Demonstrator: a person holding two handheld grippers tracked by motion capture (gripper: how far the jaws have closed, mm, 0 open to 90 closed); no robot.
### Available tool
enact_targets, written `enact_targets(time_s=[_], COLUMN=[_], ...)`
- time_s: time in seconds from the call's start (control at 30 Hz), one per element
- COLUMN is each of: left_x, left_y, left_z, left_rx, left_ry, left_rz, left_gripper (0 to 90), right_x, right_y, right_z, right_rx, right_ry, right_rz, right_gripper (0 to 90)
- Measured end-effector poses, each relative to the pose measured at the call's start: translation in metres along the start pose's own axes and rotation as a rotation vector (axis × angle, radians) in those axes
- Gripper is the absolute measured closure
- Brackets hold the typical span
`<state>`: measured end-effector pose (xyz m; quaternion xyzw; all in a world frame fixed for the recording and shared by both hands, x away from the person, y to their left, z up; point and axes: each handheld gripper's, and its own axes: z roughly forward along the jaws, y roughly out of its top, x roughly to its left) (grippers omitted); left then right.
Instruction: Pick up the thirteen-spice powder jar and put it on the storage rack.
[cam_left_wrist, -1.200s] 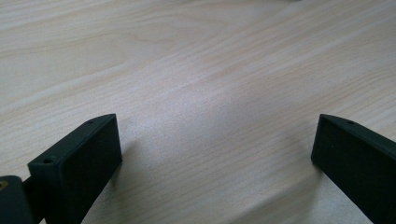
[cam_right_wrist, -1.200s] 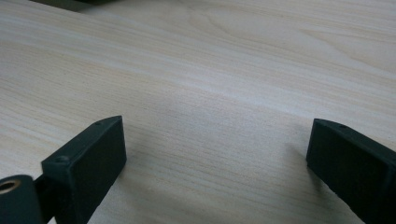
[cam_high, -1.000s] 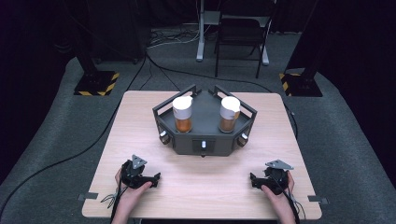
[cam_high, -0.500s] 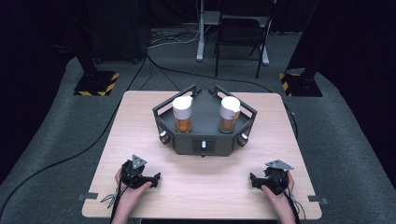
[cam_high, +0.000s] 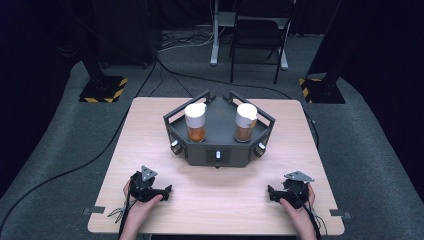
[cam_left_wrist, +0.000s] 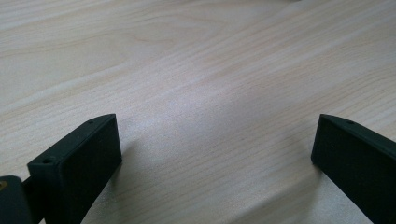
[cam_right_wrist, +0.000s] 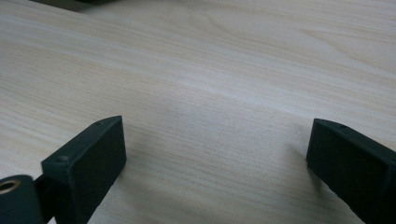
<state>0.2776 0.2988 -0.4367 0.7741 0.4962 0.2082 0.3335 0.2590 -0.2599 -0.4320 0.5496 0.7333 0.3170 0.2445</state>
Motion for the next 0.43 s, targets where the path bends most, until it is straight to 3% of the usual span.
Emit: enact_targets(time_s=[0.43], left_x=[0.0003], left_y=[0.0003], left_z=[0.0001], left_rx=[0.001], left_ry=[-0.002], left_rz=[0.002], left_gripper=[1.3], right_x=[0.0], right_y=[0.0001], right_z=[0.0], right_rx=[0.0], right_ry=[0.0], right_rz=[0.0], right_gripper=[3.8])
